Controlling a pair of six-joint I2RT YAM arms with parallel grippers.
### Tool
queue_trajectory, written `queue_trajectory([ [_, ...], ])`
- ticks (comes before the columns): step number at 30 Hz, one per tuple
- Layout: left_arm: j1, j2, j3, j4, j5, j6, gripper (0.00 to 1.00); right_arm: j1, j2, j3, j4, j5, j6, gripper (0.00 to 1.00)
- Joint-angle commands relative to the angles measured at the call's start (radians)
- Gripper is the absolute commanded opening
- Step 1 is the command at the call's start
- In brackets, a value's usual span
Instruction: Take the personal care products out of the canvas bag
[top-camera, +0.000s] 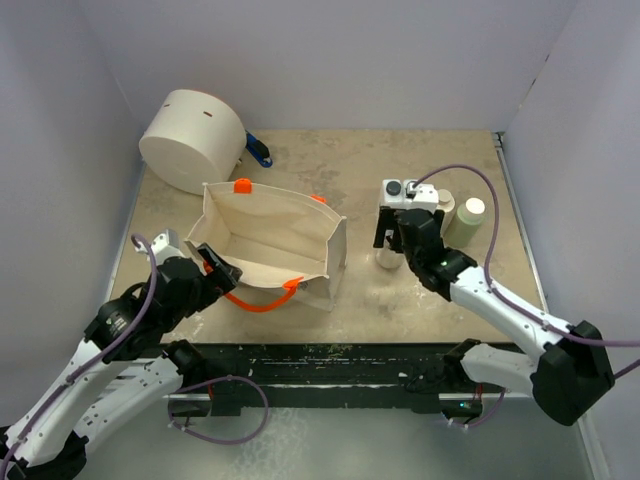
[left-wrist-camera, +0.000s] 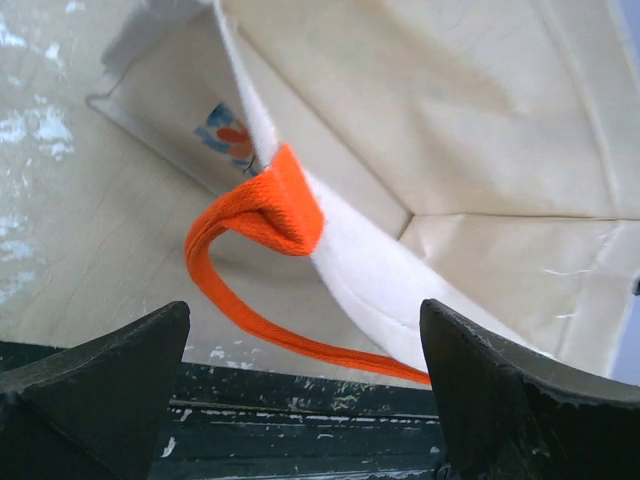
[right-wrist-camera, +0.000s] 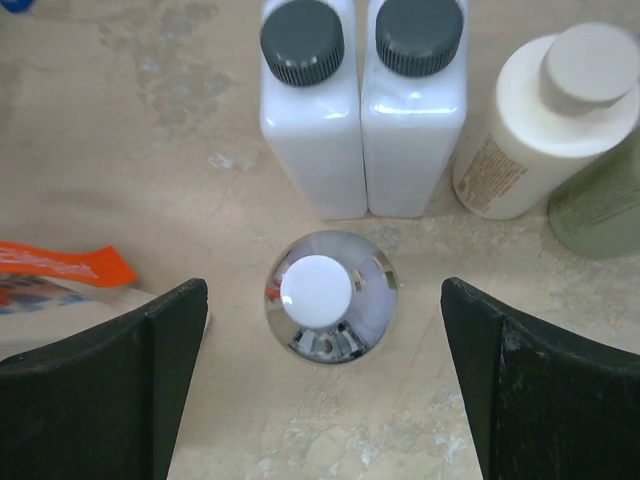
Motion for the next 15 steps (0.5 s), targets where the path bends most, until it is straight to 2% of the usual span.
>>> queue_trajectory([
  [1,-0.004,-0.024,0.139,0.003,-0.078,0.080,0.99,0.002,-0.156,0.153,-0.180,-0.007,-0.011,1.00],
  [4,-0.003,-0.019,0.239,0.025,-0.109,0.174,0.99,0.002,-0.201,0.287,-0.299,-0.044,-0.030,1.00],
  [7,-0.003,0.007,0.363,0.110,-0.122,0.355,0.99,0.003,-0.208,0.444,-0.414,-0.023,-0.078,1.00],
  [11,-0.004,0.079,0.564,0.185,-0.131,0.612,0.99,0.003,-0.185,0.654,-0.518,-0.081,-0.155,1.00],
  [15,-0.004,0.145,0.702,0.219,-0.134,0.774,0.99,0.002,-0.192,0.823,-0.571,-0.133,-0.173,1.00],
])
